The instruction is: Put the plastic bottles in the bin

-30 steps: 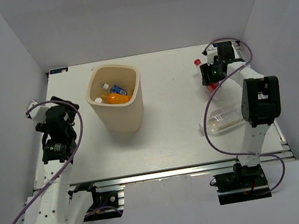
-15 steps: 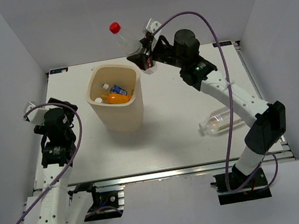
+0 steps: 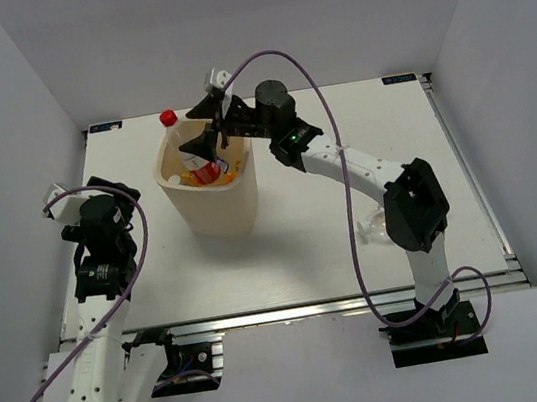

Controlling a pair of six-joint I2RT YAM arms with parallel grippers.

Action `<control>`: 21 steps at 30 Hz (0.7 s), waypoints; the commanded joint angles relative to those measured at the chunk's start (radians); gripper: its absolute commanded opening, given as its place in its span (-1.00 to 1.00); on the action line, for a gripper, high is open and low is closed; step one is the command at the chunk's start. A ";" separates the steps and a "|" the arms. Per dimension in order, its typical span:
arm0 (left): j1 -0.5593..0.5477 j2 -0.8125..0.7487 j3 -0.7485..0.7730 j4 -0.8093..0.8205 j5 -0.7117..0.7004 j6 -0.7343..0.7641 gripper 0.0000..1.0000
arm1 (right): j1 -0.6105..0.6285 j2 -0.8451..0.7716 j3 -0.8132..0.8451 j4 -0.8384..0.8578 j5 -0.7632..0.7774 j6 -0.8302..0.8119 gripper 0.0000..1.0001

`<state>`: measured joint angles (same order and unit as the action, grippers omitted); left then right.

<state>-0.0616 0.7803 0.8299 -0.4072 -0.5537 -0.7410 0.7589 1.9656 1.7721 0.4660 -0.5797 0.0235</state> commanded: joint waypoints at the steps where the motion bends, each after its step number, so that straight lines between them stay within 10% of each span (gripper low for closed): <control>1: 0.003 -0.003 -0.006 0.011 0.008 0.009 0.96 | -0.006 -0.011 0.039 -0.006 0.023 -0.036 0.79; 16: 0.005 0.007 -0.003 0.011 0.001 0.011 0.96 | -0.006 -0.114 0.036 -0.209 0.063 -0.161 0.79; 21: 0.003 0.013 -0.011 0.024 0.017 0.018 0.96 | -0.024 -0.342 -0.141 -0.444 0.500 -0.108 0.79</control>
<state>-0.0616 0.7914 0.8288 -0.4057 -0.5522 -0.7372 0.7540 1.8065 1.6997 0.1390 -0.3756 -0.1158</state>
